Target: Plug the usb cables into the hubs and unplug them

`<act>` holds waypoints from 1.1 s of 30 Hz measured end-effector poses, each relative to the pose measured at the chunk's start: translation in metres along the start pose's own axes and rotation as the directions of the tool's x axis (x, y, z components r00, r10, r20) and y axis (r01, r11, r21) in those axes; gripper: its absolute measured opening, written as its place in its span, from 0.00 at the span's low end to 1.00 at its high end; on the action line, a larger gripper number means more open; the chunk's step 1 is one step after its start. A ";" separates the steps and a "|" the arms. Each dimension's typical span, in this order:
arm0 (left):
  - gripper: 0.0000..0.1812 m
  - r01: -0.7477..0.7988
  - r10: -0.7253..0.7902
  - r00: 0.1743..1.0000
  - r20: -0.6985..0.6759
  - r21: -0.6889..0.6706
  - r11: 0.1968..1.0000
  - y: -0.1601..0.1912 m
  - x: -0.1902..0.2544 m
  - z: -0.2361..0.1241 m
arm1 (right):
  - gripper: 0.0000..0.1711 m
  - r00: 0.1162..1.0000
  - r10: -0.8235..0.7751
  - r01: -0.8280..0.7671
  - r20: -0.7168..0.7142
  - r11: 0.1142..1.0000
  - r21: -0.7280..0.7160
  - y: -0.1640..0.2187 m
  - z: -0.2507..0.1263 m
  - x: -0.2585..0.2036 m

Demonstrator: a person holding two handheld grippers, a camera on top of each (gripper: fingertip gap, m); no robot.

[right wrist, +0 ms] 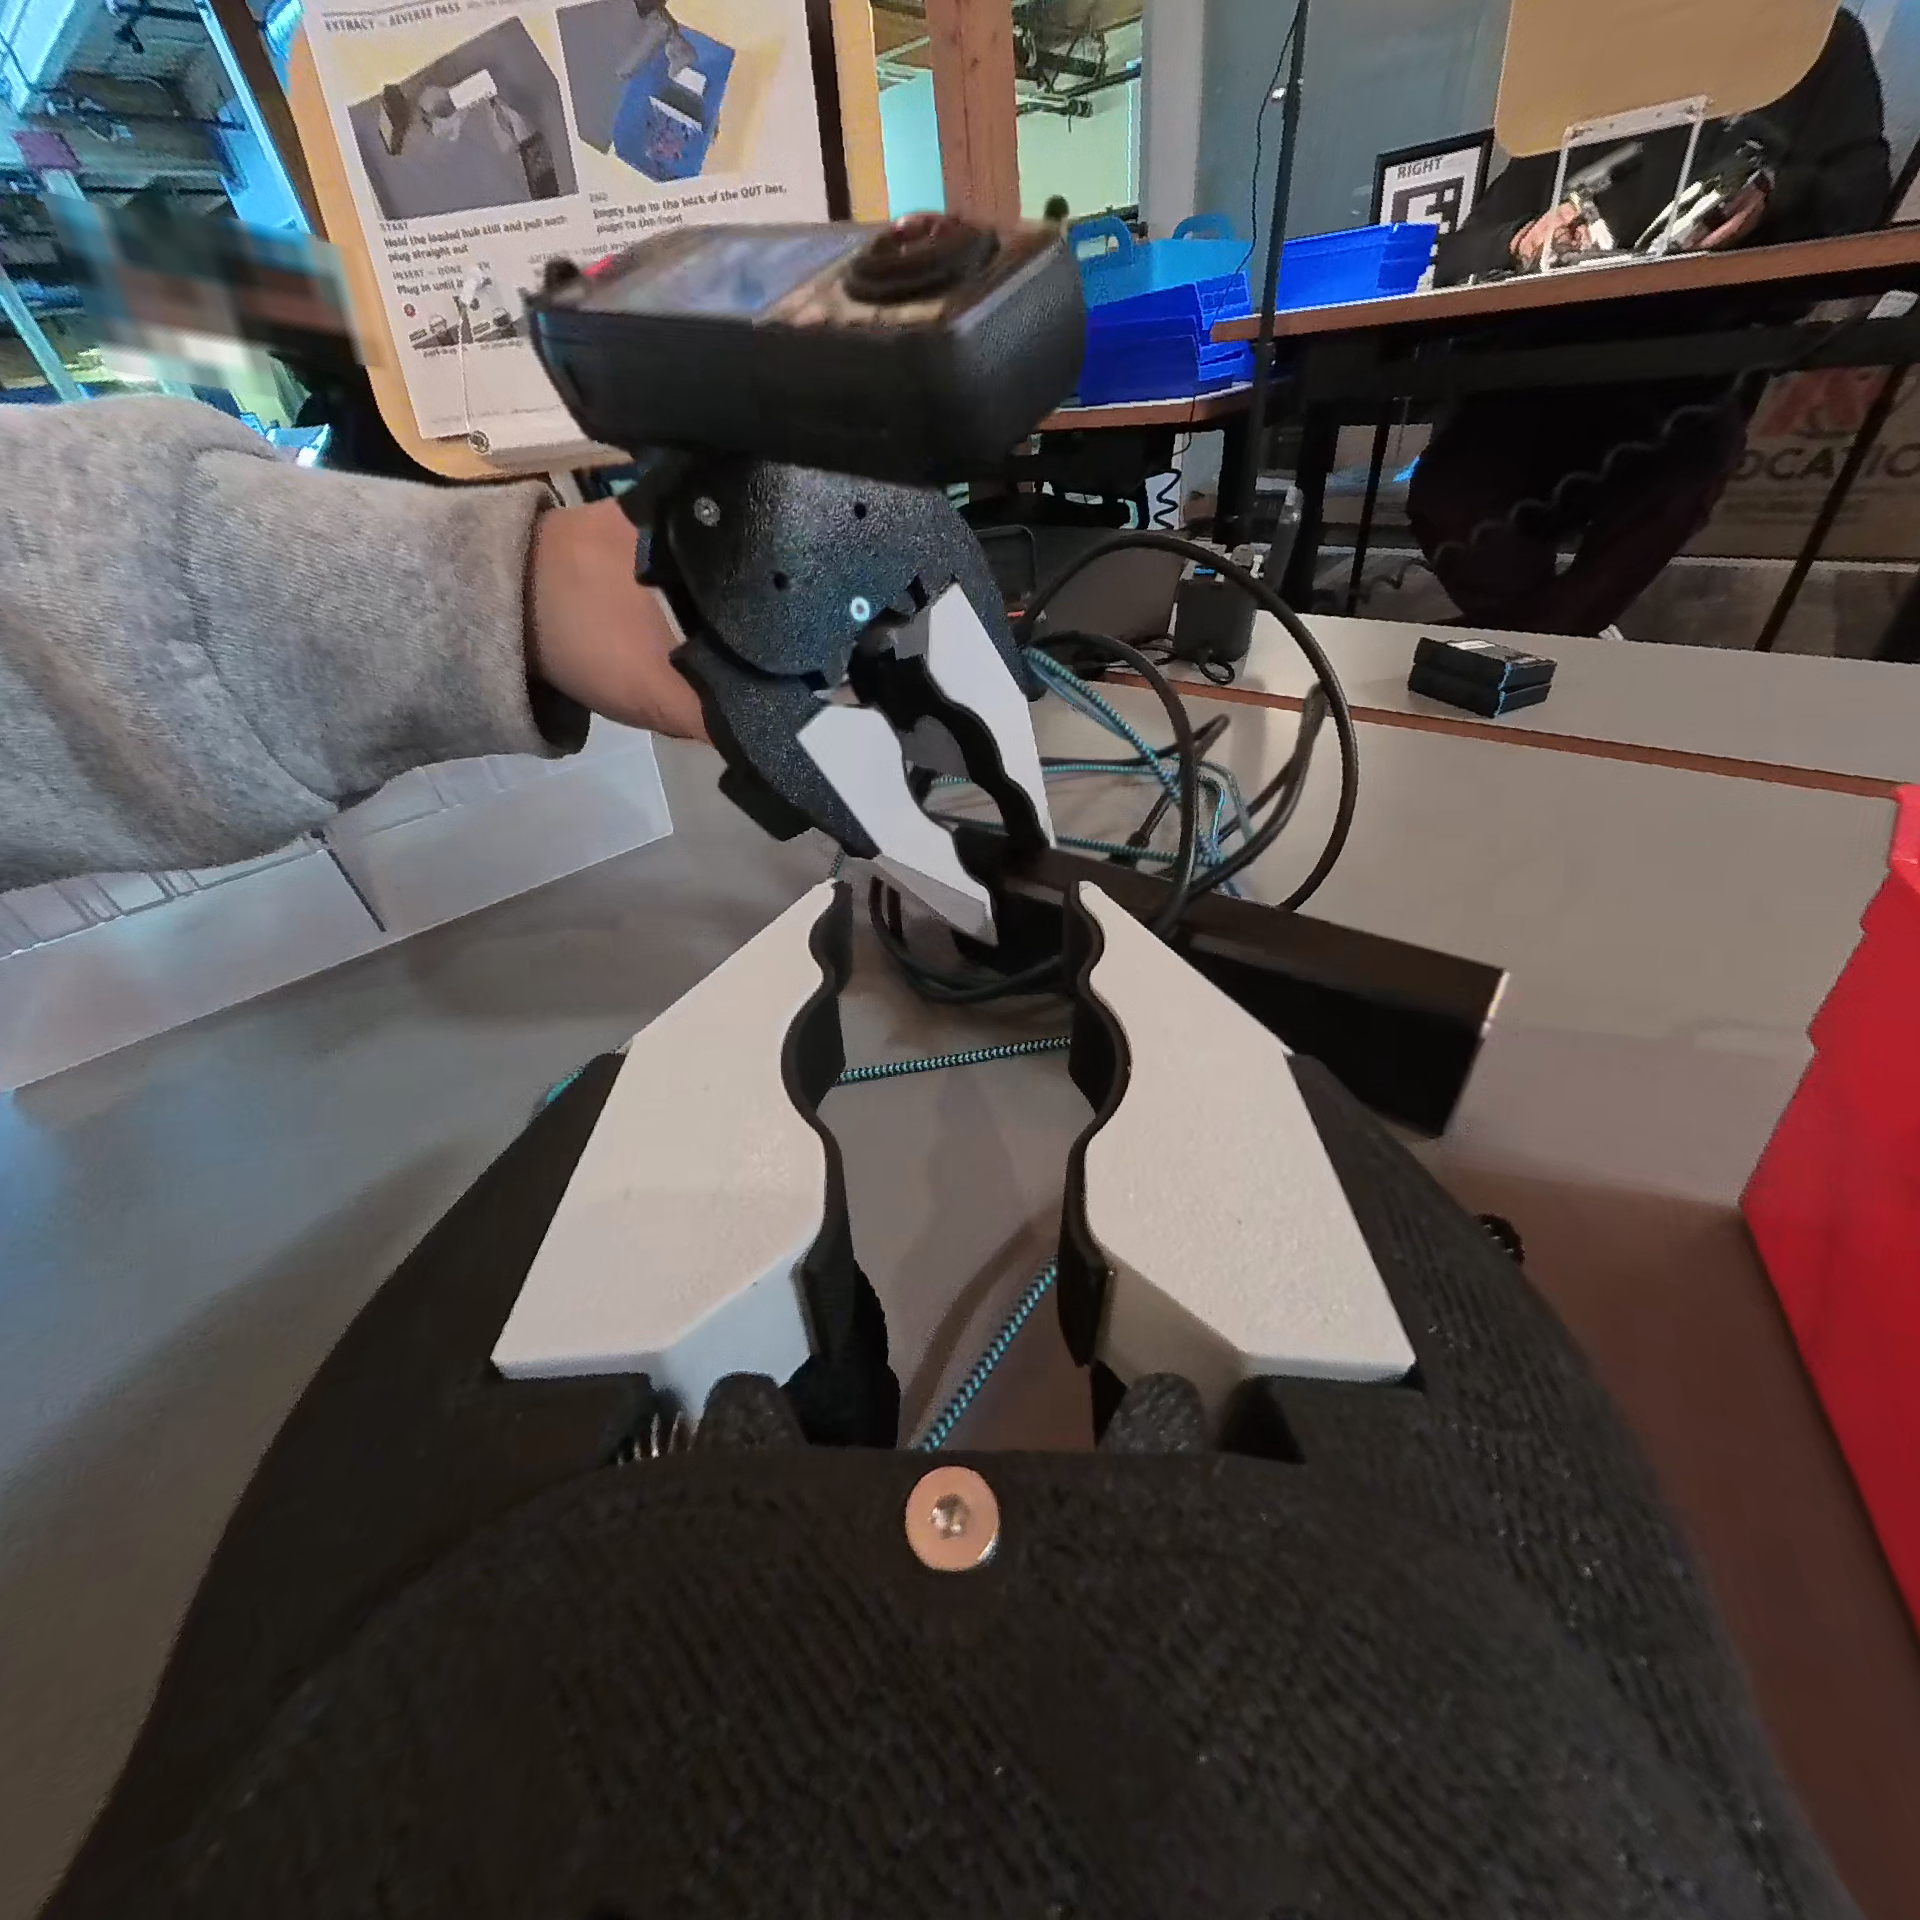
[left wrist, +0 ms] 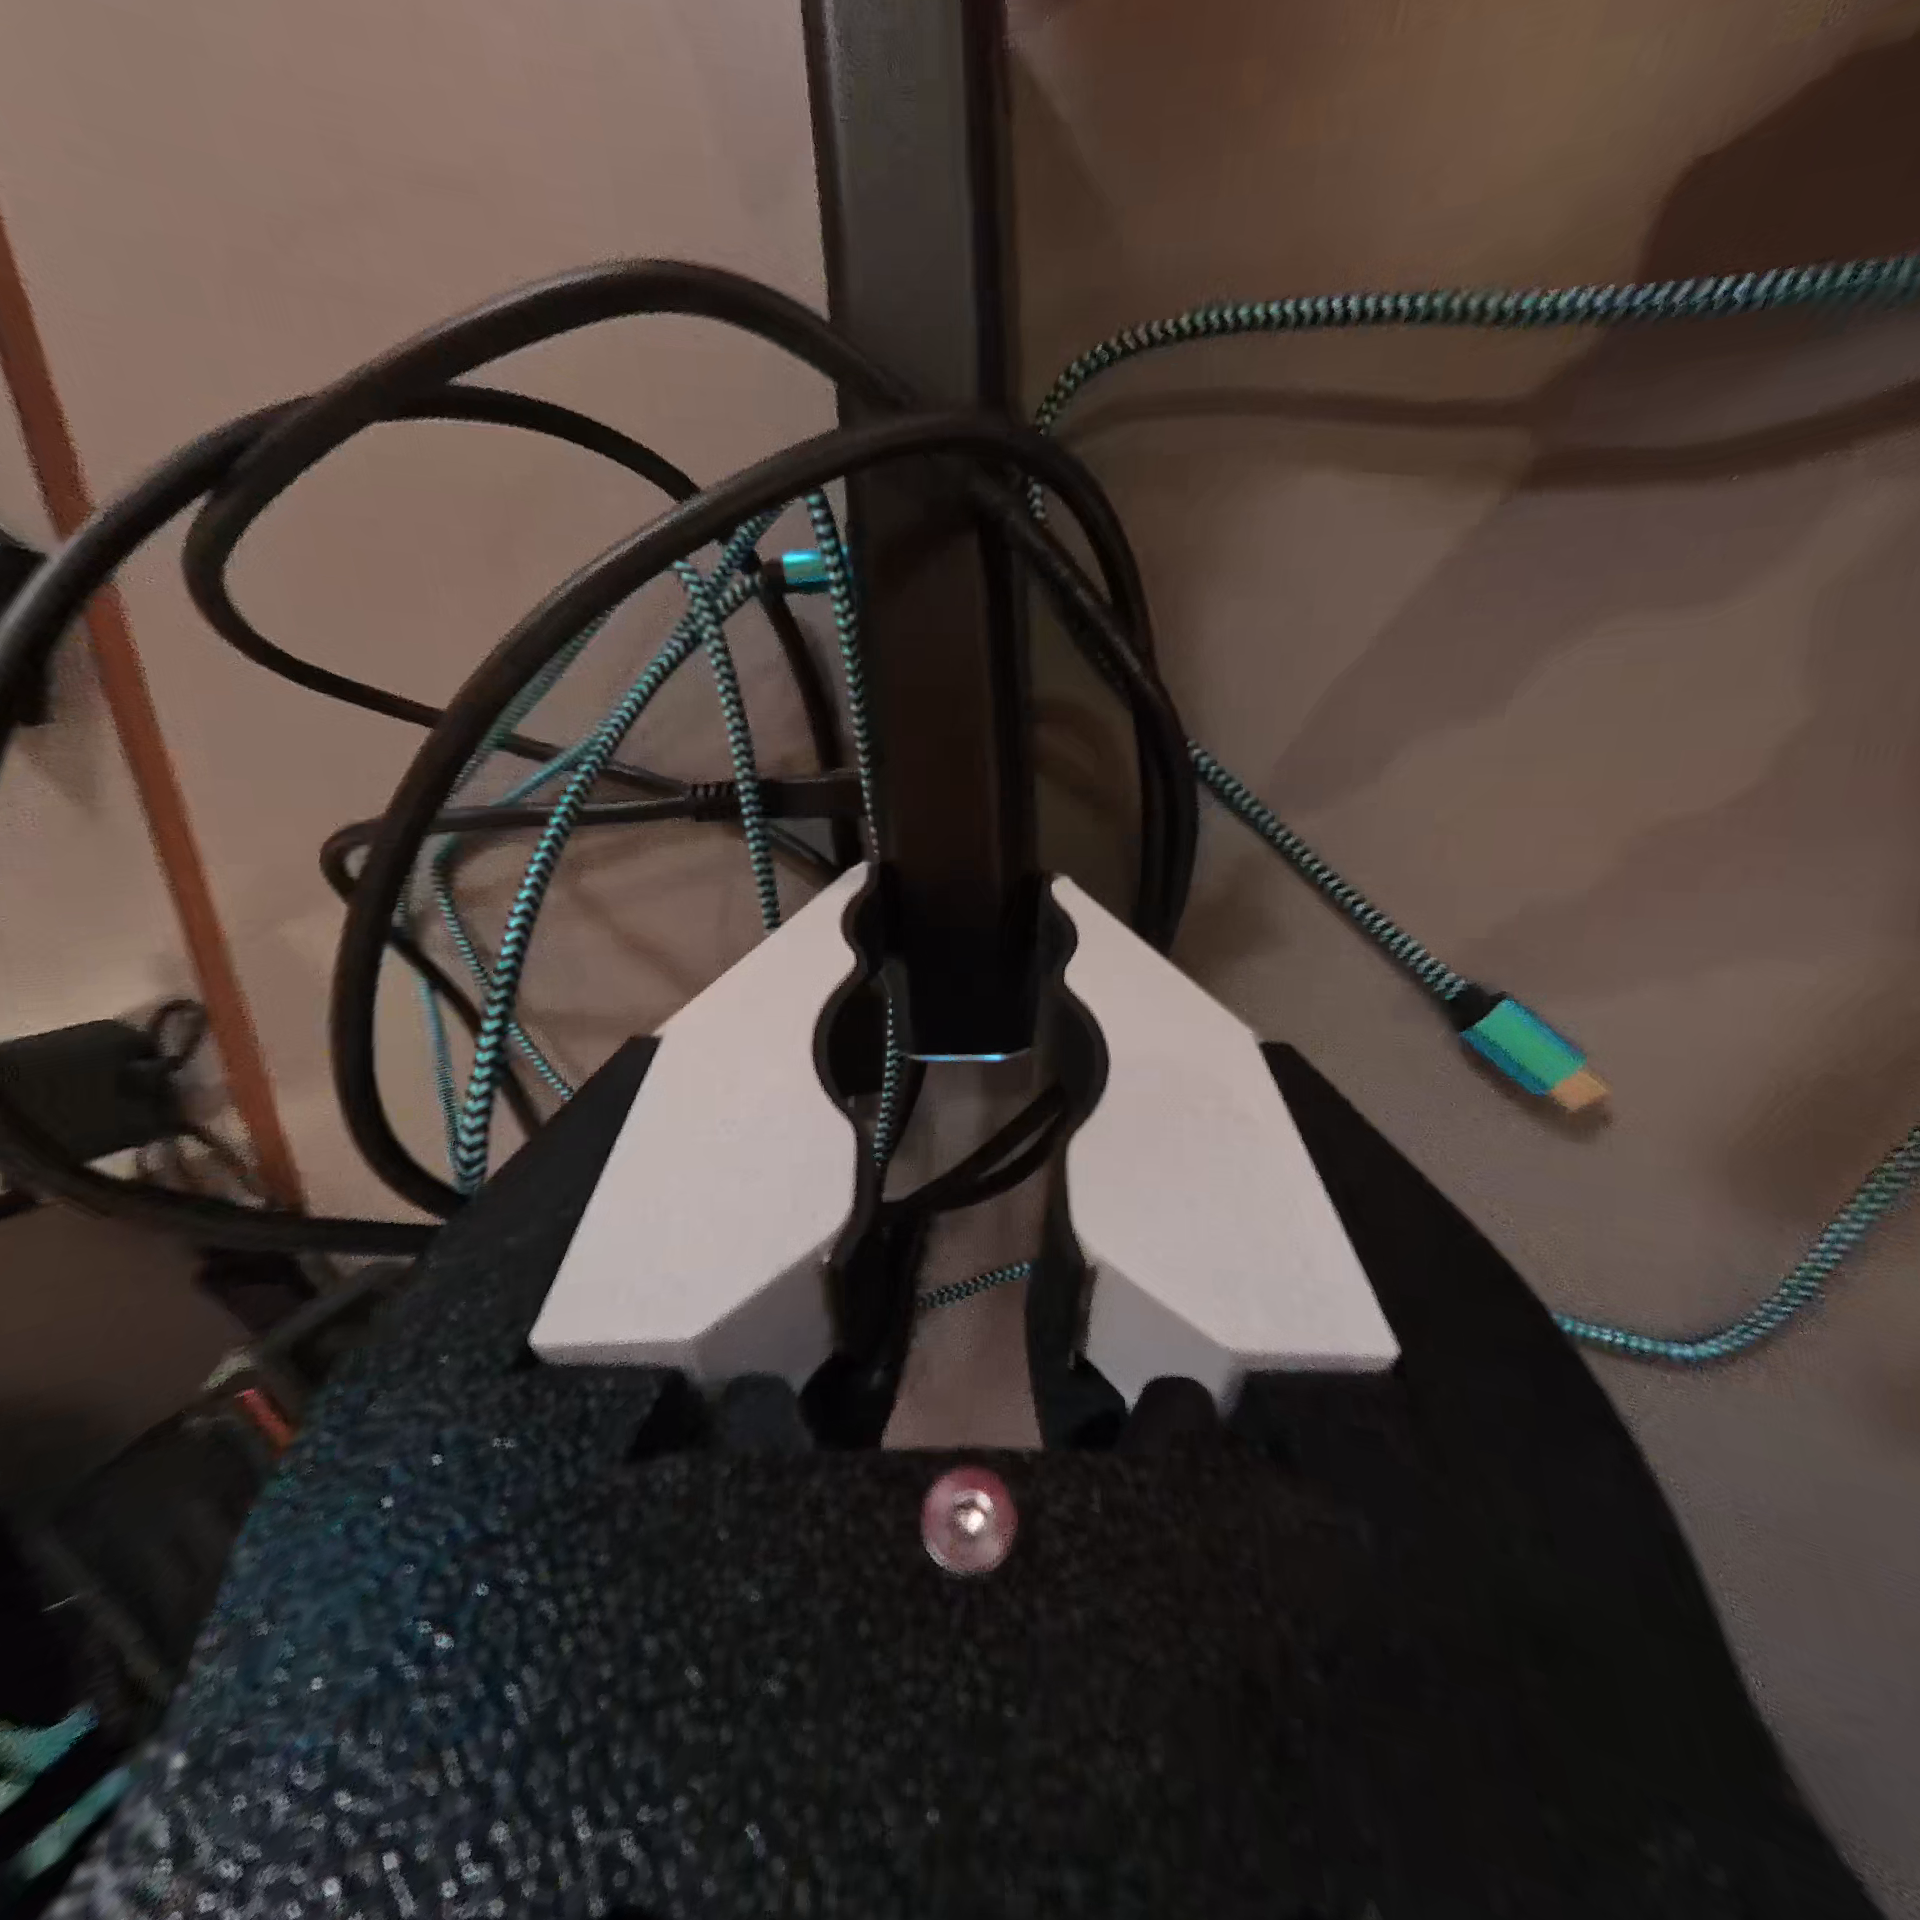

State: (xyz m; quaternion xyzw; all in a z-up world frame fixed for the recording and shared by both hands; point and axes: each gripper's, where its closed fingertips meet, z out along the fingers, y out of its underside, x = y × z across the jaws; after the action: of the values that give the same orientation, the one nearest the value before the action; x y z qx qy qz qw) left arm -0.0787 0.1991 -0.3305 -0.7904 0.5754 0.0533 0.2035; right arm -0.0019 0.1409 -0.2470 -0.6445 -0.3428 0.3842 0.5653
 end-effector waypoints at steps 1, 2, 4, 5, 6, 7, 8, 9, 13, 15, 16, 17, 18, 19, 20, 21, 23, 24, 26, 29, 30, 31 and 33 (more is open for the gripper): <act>0.14 -0.030 0.030 0.999 0.030 -0.006 1.000 0.002 -0.002 0.000 | 0.23 1.000 -0.003 0.003 0.000 1.000 0.001 0.000 0.000 0.000; 0.14 -0.064 0.064 0.996 0.063 -0.012 0.998 0.003 -0.005 0.001 | 0.23 1.000 -0.008 0.008 0.000 1.000 0.002 -0.001 0.000 0.000; 0.14 -0.128 0.129 0.983 0.132 -0.021 0.992 0.006 -0.010 0.000 | 0.23 1.000 -0.017 0.017 0.000 1.000 0.003 -0.001 0.000 -0.001; 0.14 -0.156 0.158 0.974 0.164 -0.026 0.987 0.006 -0.013 -0.001 | 0.23 1.000 -0.022 0.022 -0.001 1.000 0.005 -0.002 0.000 -0.001; 0.14 -0.187 0.190 0.961 0.199 -0.034 0.982 0.007 -0.016 -0.002 | 0.23 1.000 -0.027 0.027 -0.002 1.000 0.008 -0.002 -0.001 -0.002; 0.14 -0.221 0.225 0.945 0.236 -0.046 0.974 0.008 -0.019 -0.003 | 0.23 1.000 -0.031 0.031 -0.002 0.999 0.009 -0.003 -0.001 -0.002; 0.14 -0.258 0.266 0.924 0.275 -0.065 0.964 0.010 -0.023 -0.004 | 0.23 0.999 -0.035 0.035 -0.002 0.999 0.009 -0.002 -0.001 -0.002; 0.14 -0.303 0.317 0.894 0.318 -0.092 0.948 0.011 -0.028 -0.005 | 0.23 0.999 -0.039 0.039 -0.002 0.999 0.007 -0.002 0.000 -0.002; 0.14 -0.432 0.460 0.763 0.454 -0.172 0.885 0.012 -0.042 -0.008 | 0.23 0.999 -0.050 0.050 -0.001 0.999 0.004 -0.001 0.000 -0.003; 0.14 -0.464 0.492 0.716 0.495 -0.190 0.865 0.012 -0.045 -0.008 | 0.23 0.998 -0.058 0.058 -0.005 0.998 -0.004 0.001 0.000 -0.002; 0.14 -0.475 0.500 0.699 0.510 -0.192 0.859 0.012 -0.046 -0.007 | 0.23 0.998 -0.059 0.059 -0.007 0.998 -0.010 0.003 0.001 -0.002; 0.14 -0.480 0.504 0.691 0.518 -0.192 0.856 0.013 -0.046 -0.005 | 0.23 0.998 -0.060 0.060 -0.008 0.998 -0.014 0.004 0.001 -0.002; 0.15 -0.489 0.509 0.686 0.519 -0.189 0.851 0.015 -0.044 -0.002 | 0.23 0.998 -0.060 0.059 -0.008 0.998 -0.019 0.005 0.002 -0.001; 0.15 -0.510 0.529 0.676 0.513 -0.192 0.838 0.017 -0.041 0.001 | 0.23 0.998 -0.060 0.059 -0.007 0.998 -0.023 0.006 0.002 -0.001; 0.16 -0.531 0.553 0.654 0.516 -0.207 0.821 0.018 -0.039 0.003 | 0.23 0.998 -0.060 0.060 -0.004 0.998 -0.028 0.007 0.003 -0.002; 0.16 -0.550 0.579 0.627 0.521 -0.229 0.803 0.018 -0.038 0.003 | 0.23 0.998 -0.063 0.063 -0.002 0.998 -0.032 0.008 0.003 -0.002; 0.16 -0.557 0.606 0.617 0.501 -0.265 0.787 0.021 -0.036 0.003 | 0.23 0.997 -0.073 0.073 0.001 0.997 -0.033 0.009 0.004 -0.003; 0.17 -0.551 0.603 0.636 0.481 -0.264 0.791 0.023 -0.034 0.003 | 0.23 0.997 -0.079 0.079 0.001 0.996 -0.032 0.009 0.004 -0.004; 0.19 -0.533 0.571 0.680 0.460 -0.225 0.816 0.022 -0.031 0.000 | 0.23 0.996 -0.088 0.088 0.004 0.996 -0.027 0.008 0.003 -0.005; 0.41 -0.477 0.488 0.726 0.484 -0.156 0.865 0.018 -0.032 -0.018 | 0.23 0.995 -0.100 0.100 0.007 0.995 -0.014 0.005 0.002 -0.006; 0.44 -0.425 0.447 0.760 0.472 -0.159 0.891 0.023 -0.032 -0.025 | 0.23 0.994 -0.105 0.105 0.007 0.994 -0.008 0.004 0.001 -0.006; 0.48 -0.365 0.395 0.793 0.463 -0.158 0.918 0.027 -0.031 -0.034 | 0.23 0.994 -0.107 0.107 0.008 0.994 -0.002 0.001 0.000 -0.006; 0.51 -0.200 0.243 0.851 0.466 -0.139 0.970 0.035 -0.025 -0.056 | 0.23 0.993 -0.118 0.118 0.009 0.993 0.011 -0.007 0.000 -0.005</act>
State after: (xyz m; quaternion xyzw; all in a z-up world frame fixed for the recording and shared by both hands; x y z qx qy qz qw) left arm -0.1282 0.1904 -0.2806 -0.6888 0.5913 0.2949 0.2981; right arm -0.0039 0.1377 -0.2391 -0.6182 -0.3810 0.3552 0.5887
